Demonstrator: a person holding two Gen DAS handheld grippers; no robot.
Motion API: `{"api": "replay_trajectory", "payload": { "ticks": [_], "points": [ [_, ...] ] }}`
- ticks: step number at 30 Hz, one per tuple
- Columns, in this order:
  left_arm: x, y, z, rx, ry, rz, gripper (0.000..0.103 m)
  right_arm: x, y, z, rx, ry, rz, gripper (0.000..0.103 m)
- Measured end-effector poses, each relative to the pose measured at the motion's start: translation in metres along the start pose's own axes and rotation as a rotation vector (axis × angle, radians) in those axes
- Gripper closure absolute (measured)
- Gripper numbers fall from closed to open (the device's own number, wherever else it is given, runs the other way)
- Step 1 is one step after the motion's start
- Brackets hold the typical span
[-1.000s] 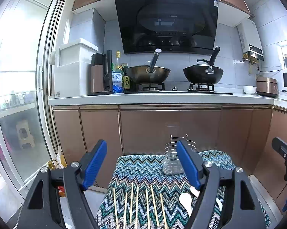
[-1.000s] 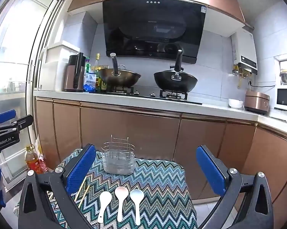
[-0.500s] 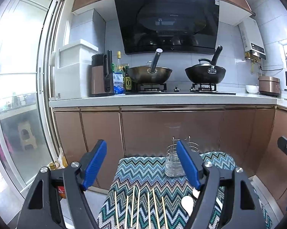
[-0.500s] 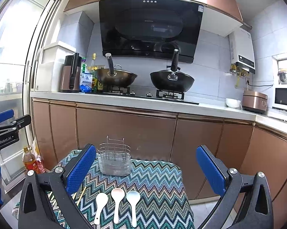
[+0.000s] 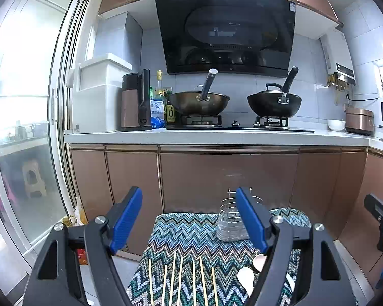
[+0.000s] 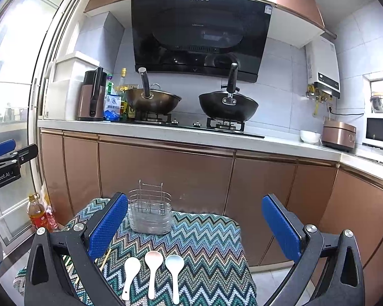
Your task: Organize utensils
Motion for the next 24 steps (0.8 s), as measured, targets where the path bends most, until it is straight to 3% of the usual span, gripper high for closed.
{"api": "replay_trajectory", "payload": {
  "ticks": [24],
  "points": [
    [0.003, 0.0, 0.04, -0.037, 0.041, 0.003, 0.029, -0.006, -0.006, 0.03, 0.003, 0.021, 0.004, 0.0]
  ]
}}
Point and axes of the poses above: each gripper's, at about its wrist camera, not at the fingertips, and z roughly the way its jaws point, y to its left, x to its underside, the point moved 2 cm from there along z, roughly the way its jaws point, and after that the axes turned 4 degrees about x, right-handed, at the moved point
